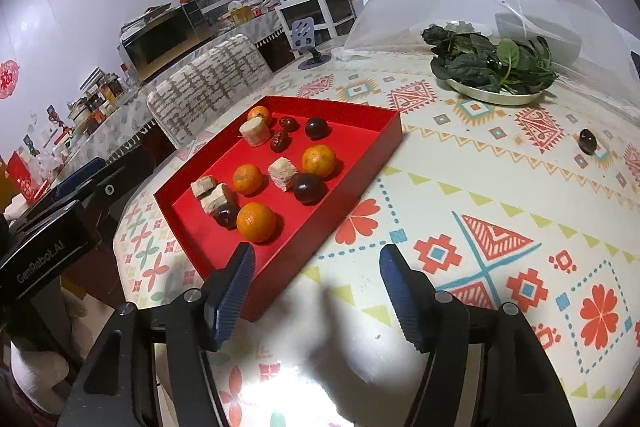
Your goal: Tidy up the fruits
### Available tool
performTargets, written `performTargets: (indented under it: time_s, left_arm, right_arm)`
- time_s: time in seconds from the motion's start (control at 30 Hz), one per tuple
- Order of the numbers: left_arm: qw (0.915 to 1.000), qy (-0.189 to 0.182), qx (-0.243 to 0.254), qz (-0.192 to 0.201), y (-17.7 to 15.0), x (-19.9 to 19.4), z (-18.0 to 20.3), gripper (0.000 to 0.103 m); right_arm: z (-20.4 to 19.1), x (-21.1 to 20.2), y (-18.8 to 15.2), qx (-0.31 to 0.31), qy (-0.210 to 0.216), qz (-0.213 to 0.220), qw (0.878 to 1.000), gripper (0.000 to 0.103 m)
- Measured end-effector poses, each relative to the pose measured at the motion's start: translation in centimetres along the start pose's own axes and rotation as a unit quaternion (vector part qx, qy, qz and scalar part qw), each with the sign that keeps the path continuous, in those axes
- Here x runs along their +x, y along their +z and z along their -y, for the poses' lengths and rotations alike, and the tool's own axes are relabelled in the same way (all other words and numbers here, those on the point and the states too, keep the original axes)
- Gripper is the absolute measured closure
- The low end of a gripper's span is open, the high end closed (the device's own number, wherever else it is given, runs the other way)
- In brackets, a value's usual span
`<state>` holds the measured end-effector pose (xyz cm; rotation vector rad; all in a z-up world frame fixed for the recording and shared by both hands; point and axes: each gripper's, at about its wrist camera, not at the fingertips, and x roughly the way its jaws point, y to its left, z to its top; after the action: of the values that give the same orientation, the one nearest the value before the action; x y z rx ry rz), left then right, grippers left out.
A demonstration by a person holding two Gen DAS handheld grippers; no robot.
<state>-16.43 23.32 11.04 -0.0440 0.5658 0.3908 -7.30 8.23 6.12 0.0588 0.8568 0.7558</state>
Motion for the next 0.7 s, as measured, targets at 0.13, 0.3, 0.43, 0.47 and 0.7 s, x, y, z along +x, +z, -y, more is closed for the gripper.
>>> performTargets:
  time_s: [0.13, 0.3, 0.43, 0.47, 0.7]
  left_arm:
    - [0.9999, -0.007, 0.001, -0.007, -0.1, 0.1, 0.3, 0.011]
    - [0.9988, -0.020, -0.017, -0.042, 0.0, 2.3, -1.3, 0.011]
    - [0.9966, 0.045, -0.001, -0.069, -0.2, 5.4, -3.4, 0.011]
    - [0.9949, 0.058, 0.012, -0.082, -0.4, 6.4, -3.6, 0.011]
    - [0.9811, 0.098, 0.093, -0.138, -1.4, 11.5, -2.6, 0.010]
  right_arm:
    - [0.2, -0.4, -0.3, 0.001, -0.001, 0.003, 1.000, 0.032]
    - [1.1, -1.2, -0.6, 0.008, -0.008, 0.008, 1.000, 0.032]
    - [2.7, -2.0, -0.7, 0.023, -0.018, 0.015, 0.999, 0.031]
    - [3.1, -2.2, -0.8, 0.029, -0.019, 0.017, 0.999, 0.031]
    - [4.1, -2.2, -0.7, 0.042, -0.017, 0.019, 0.999, 0.030]
